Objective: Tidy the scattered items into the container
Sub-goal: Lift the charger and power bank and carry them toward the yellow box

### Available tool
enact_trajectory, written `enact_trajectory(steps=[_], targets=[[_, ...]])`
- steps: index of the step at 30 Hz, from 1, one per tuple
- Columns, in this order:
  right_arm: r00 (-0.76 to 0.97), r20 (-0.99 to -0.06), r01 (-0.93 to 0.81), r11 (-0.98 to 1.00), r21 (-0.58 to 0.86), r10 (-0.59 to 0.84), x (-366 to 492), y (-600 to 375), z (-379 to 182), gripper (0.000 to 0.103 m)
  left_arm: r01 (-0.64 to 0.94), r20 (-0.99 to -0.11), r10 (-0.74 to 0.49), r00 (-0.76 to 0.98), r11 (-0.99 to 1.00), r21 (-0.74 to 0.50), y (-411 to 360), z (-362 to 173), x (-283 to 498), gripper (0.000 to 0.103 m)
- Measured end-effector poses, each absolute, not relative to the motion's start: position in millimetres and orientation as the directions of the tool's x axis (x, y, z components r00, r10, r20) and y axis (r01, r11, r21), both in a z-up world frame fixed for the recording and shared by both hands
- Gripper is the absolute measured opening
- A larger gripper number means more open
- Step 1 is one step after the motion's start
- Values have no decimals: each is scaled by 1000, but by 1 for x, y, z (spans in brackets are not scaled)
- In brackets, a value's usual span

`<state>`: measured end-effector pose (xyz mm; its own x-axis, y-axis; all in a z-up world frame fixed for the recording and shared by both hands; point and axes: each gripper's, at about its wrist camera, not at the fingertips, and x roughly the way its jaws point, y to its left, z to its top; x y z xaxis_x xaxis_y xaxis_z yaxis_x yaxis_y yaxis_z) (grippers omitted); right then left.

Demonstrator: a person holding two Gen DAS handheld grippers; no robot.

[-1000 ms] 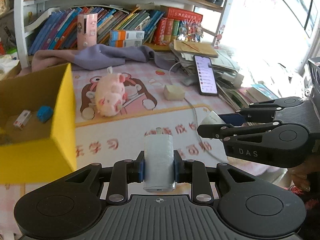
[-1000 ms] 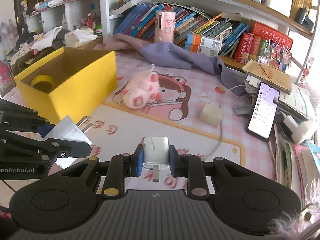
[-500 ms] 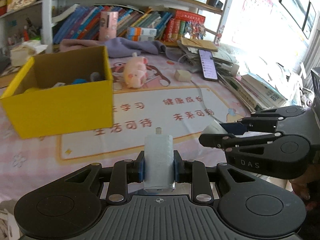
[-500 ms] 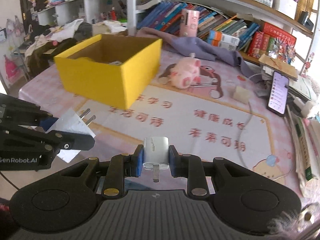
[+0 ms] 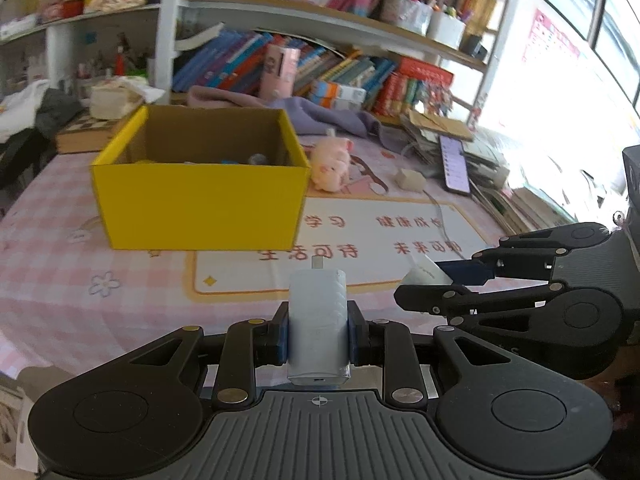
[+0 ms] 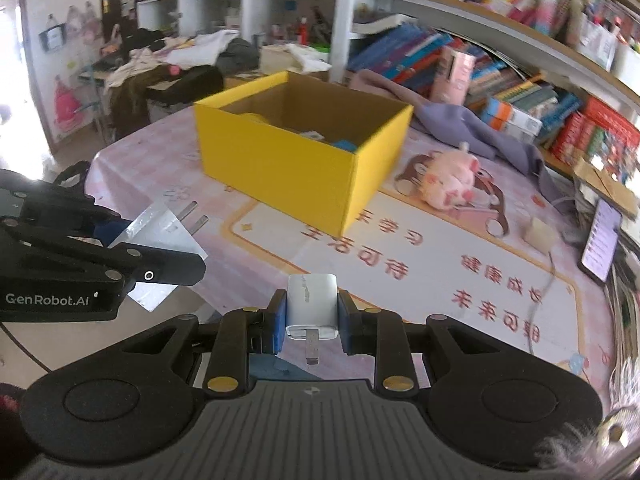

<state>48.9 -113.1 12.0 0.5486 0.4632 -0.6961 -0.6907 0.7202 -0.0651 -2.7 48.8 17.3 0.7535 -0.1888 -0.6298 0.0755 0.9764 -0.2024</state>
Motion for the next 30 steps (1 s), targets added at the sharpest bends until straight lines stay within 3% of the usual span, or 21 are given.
enact_trajectory(steps=[13,30], targets=[[529,-679,-752,651,-97,510,37,-70,18,24,-16,-597,-117,793,977,-213,91,23,-19,25],[511,-693,-759,646,-85,508,69,-54,15,24,-16,-622,-124,773,977,-215,103,17,14,25]])
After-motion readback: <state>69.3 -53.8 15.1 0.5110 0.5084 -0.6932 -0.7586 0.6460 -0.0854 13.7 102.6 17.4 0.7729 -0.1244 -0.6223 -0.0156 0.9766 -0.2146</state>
